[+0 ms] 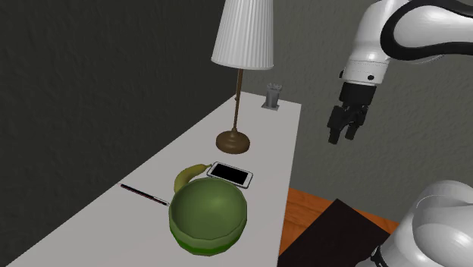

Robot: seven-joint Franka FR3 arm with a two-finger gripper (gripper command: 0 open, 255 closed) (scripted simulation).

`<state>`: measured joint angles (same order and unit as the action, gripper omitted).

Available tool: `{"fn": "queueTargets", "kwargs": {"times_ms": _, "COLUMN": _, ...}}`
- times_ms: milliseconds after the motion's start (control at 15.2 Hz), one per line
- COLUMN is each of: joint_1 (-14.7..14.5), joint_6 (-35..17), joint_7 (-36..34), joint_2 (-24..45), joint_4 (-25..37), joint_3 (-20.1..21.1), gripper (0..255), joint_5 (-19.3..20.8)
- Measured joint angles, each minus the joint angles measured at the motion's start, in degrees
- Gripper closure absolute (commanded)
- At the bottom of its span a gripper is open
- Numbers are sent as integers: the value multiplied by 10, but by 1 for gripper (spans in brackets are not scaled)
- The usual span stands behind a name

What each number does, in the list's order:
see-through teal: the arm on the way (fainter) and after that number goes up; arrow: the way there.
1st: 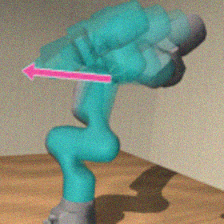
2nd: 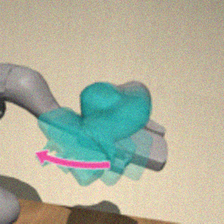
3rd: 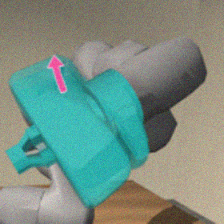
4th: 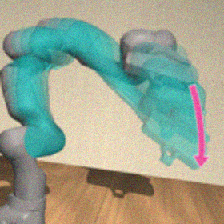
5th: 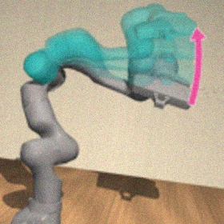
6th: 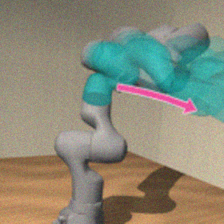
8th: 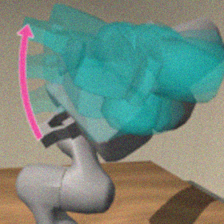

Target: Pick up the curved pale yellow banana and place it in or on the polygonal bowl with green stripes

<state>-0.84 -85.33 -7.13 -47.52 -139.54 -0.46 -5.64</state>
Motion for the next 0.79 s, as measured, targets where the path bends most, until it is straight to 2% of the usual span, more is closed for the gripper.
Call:
{"fn": "queueTargets", "kwargs": {"times_ms": 198, "joint_1": -4, "joint_6": -16, "joint_7": -19, "joint_2": 9, "joint_4": -4, "joint_3": 17, "gripper": 0, "joint_5": -11}}
{"fn": "queueTargets", "kwargs": {"times_ms": 792, "joint_1": -22, "joint_6": -114, "joint_7": -160, "joint_2": 114, "joint_4": 32, "joint_3": 138, "gripper": 0, "joint_5": -70}}
